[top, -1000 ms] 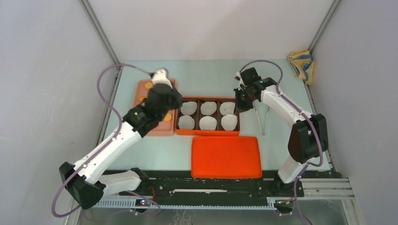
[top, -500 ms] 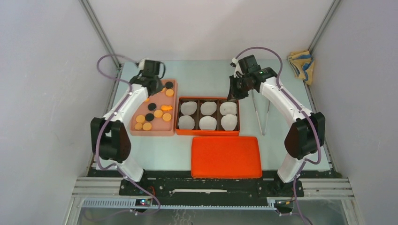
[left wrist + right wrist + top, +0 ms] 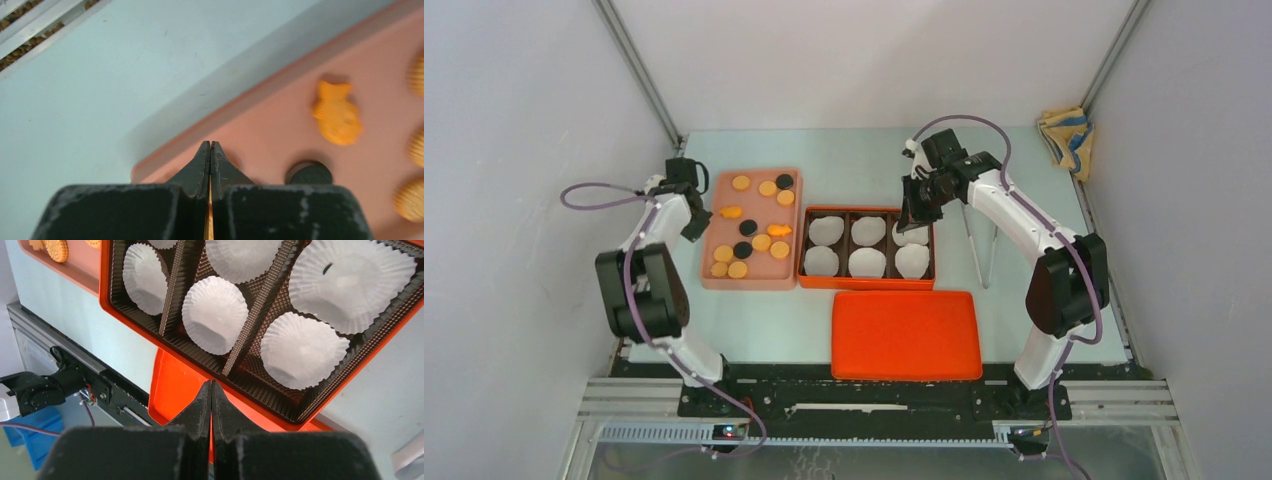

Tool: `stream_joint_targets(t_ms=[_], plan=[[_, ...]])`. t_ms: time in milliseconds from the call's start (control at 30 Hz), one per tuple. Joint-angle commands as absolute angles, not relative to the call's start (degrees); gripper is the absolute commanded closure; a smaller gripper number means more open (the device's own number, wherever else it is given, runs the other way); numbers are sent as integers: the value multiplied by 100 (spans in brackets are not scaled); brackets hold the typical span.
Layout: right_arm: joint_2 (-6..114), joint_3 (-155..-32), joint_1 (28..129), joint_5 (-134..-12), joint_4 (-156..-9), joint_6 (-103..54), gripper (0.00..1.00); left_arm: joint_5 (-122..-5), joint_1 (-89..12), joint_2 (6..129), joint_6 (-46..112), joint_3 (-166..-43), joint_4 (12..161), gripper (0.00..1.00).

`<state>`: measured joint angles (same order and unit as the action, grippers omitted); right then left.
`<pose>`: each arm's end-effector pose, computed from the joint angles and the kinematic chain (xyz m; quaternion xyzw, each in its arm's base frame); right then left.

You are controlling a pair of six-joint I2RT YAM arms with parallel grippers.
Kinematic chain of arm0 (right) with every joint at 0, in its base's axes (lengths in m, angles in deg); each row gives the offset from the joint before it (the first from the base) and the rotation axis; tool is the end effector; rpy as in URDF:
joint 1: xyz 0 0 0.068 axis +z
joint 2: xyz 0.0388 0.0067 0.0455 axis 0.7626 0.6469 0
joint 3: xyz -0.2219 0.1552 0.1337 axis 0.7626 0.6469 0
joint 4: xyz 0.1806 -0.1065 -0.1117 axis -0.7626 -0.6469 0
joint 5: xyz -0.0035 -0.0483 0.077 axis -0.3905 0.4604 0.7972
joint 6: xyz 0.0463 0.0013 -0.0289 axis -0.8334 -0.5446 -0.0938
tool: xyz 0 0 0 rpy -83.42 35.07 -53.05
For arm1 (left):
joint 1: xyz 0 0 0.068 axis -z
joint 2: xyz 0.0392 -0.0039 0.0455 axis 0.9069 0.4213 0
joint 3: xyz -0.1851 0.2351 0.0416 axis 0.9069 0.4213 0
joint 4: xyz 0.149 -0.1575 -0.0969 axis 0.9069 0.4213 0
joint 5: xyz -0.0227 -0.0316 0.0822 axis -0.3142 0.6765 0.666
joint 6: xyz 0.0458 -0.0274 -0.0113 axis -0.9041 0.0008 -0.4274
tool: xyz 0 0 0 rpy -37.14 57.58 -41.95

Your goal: Pack the cookies

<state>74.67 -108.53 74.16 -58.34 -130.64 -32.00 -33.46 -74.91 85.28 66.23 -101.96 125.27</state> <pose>0.3226 0.1624 0.3260 -0.1373 0.9376 0.2641 0.1796 0.3089 0.0671 0.2794 -0.4773 0.8223 0.0975 0.2940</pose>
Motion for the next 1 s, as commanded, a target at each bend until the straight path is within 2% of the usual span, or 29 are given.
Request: stream_joint_targets(t_ms=[0,200,400,700,867,967], plan=[[7302,-10791,7448,-5668,-12976,-3152,98,-3020,-7574,9439,6670,-10651,12926,100],[7107,-10577,7448,-5610,-12967,-3168,98,-2967,-7607,10052,6592,-11162,13028,100],[6902,-10496,7448,-5769,-12992,-3245,98,-3719,-7480,10809,6411,-11901,12993,100],[7046,-10511,7448,-6143,-13151,-3299,98,-4980,-6482,11600,6264,-13073,12456,100],[7195,-10152,7448,-6105,-13046,-3338,98,-5951,-5982,12081,6149,-13866,12069,100],[7341,-9987,7464,-6102,-13011,-3351,98,-6143,-5770,12345,6006,-14364,12067,100]])
